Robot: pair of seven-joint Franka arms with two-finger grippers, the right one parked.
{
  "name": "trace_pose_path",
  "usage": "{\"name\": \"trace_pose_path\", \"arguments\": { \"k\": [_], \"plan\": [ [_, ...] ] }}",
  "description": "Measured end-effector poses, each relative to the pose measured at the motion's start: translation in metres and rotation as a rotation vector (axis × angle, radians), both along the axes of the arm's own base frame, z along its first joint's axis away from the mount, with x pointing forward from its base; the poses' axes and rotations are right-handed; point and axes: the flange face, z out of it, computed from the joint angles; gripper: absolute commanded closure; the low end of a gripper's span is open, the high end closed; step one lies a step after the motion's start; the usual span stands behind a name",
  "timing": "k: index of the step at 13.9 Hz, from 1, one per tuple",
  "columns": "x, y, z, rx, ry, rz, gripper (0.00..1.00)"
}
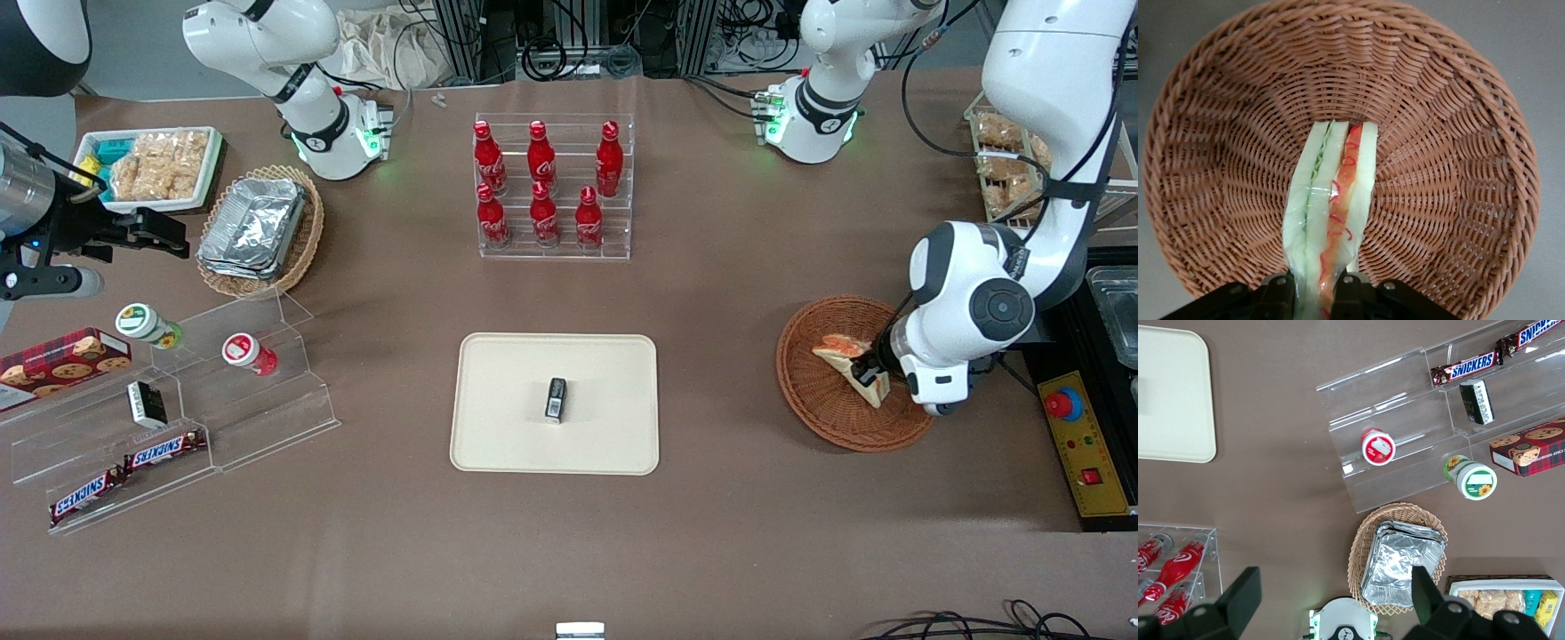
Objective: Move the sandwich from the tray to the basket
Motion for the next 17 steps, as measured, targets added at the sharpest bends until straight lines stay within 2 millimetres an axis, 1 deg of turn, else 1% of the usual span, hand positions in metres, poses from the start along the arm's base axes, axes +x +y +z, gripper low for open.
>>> {"name": "trace_pose_path", "arguments": {
  "k": [1,2,4,5,6,7,9,11,14,15,17],
  "plan": [
    [0.000,0.000,-0.003,-0.002,0.002,0.000,0.15],
    [0.000,0.000,-0.004,-0.003,0.003,0.001,0.00],
    [0.001,0.001,-0.001,-0.002,-0.003,0.002,0.00],
    [0.003,0.002,0.005,0.002,-0.009,0.004,0.00],
    [0.005,0.004,0.017,0.012,-0.013,0.006,0.00],
    [0.007,0.005,0.036,0.027,-0.016,0.007,0.00],
    [0.010,0.000,0.085,0.061,-0.013,-0.017,0.00],
    [0.011,-0.011,0.141,0.057,0.011,-0.110,0.00],
    [0.010,-0.012,0.218,-0.014,0.037,-0.267,0.00],
    [0.010,-0.012,0.239,-0.046,0.033,-0.313,0.00],
    [0.010,-0.010,0.276,-0.083,0.021,-0.393,0.00]
  ]
}}
